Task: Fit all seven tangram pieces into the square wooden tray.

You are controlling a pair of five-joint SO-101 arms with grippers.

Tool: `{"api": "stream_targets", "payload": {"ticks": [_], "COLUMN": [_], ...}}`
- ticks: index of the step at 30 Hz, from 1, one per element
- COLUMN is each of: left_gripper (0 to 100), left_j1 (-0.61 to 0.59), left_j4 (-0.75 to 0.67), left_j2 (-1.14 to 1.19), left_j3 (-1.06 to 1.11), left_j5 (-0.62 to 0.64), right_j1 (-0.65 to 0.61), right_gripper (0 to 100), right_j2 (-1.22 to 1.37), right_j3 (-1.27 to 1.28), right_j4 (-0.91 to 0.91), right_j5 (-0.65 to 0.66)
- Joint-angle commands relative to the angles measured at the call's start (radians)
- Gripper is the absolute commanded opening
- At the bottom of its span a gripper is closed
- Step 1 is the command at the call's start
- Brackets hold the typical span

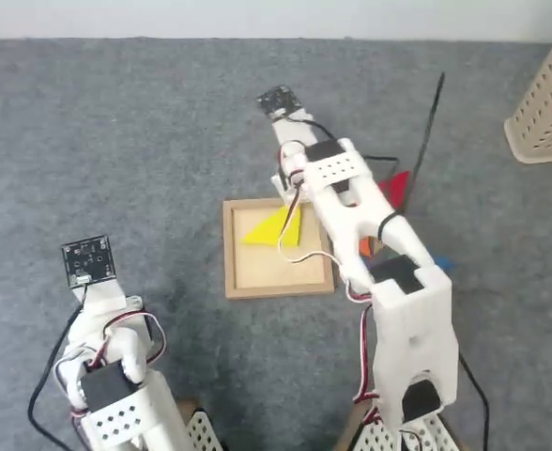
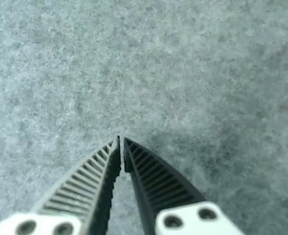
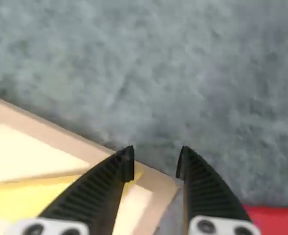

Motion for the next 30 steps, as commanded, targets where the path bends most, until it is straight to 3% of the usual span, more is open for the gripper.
{"api": "stream_targets", "payload": {"ticks": [1,6,13,19,23,27,30], "left_gripper": [1,1,1,1,1,1,1], "left_j1": [0.003,0.003,0.003,0.003,0.003,0.003,0.003], "left_j4": [0.003,0.003,0.003,0.003,0.003,0.003,0.003], "left_j2": [-0.003,-0.003,-0.003,-0.003,-0.003,-0.003,-0.003], "left_j3": [-0.008,-0.008,-0.008,-0.008,-0.008,-0.008,-0.008], "left_j5": [0.009,0.009,0.009,0.009,0.009,0.009,0.009], "right_j1": [0.036,0.038,0.038,0.039,0.027,-0.016,-0.085], "right_gripper": [15.1,14.6,4.9,4.4,4.3,4.3,4.3], "right_j2": [-0.024,-0.035,-0.048,-0.237,-0.463,-0.697,-0.792], "right_j3": [-0.060,-0.066,-0.068,-0.040,0.166,0.520,0.733], "right_j4": [0.027,0.091,0.136,0.143,0.079,-0.114,-0.232], "right_j5": [-0.002,-0.002,-0.003,-0.041,-0.049,-0.043,0.035]}}
